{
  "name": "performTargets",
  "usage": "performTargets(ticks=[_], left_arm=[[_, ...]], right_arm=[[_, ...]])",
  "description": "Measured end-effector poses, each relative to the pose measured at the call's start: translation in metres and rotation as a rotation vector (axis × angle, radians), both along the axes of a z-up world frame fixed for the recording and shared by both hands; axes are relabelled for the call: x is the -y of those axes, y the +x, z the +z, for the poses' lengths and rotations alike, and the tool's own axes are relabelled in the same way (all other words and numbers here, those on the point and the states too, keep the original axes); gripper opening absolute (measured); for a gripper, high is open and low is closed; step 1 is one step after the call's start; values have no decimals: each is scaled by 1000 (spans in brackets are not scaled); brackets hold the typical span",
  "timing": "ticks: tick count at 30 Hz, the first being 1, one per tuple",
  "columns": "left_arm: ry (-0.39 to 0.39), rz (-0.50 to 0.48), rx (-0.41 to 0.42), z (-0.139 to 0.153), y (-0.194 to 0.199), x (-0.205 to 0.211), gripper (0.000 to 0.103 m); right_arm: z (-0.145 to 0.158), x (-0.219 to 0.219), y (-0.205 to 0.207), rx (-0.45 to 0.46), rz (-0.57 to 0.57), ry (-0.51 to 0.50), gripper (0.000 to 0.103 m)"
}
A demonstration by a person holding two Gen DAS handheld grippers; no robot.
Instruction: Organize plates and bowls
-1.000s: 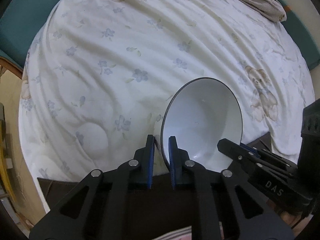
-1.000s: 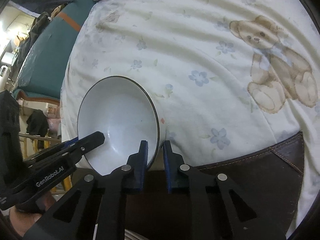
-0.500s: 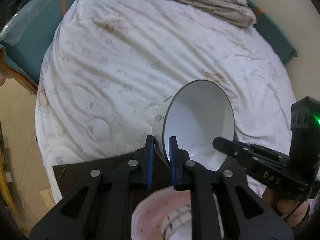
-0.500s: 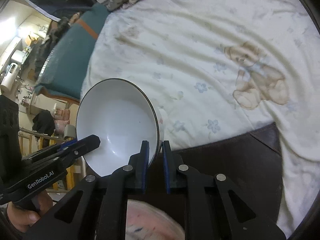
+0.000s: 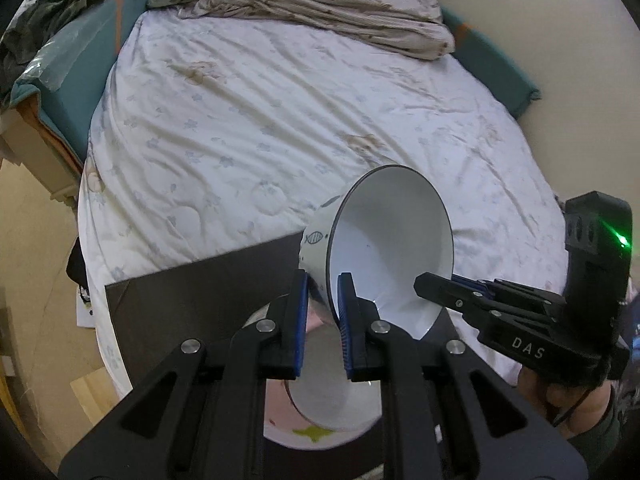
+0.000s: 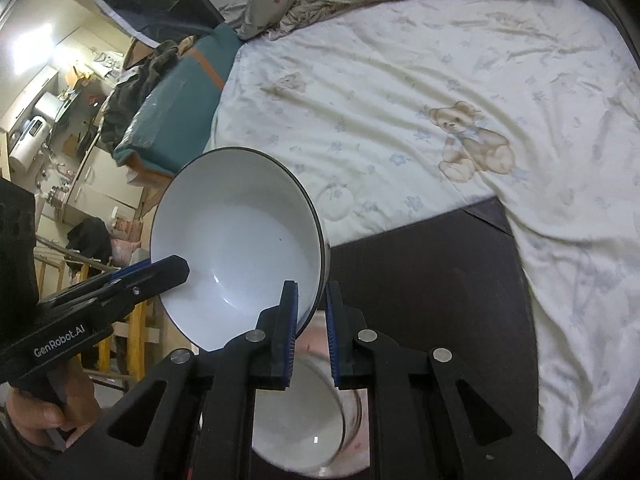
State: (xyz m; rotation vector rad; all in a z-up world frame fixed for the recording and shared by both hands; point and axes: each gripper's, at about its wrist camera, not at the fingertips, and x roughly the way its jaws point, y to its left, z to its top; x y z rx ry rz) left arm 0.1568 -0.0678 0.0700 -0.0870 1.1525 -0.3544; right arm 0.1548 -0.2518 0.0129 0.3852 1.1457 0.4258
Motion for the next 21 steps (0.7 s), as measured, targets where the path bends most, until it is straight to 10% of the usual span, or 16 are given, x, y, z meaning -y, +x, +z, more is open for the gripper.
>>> performTargets(ticks=[21], left_arm=[[-36,31,-41,-48,-48,-15,11]], right_arm=[[-31,1,-79,34,35,-7,15]])
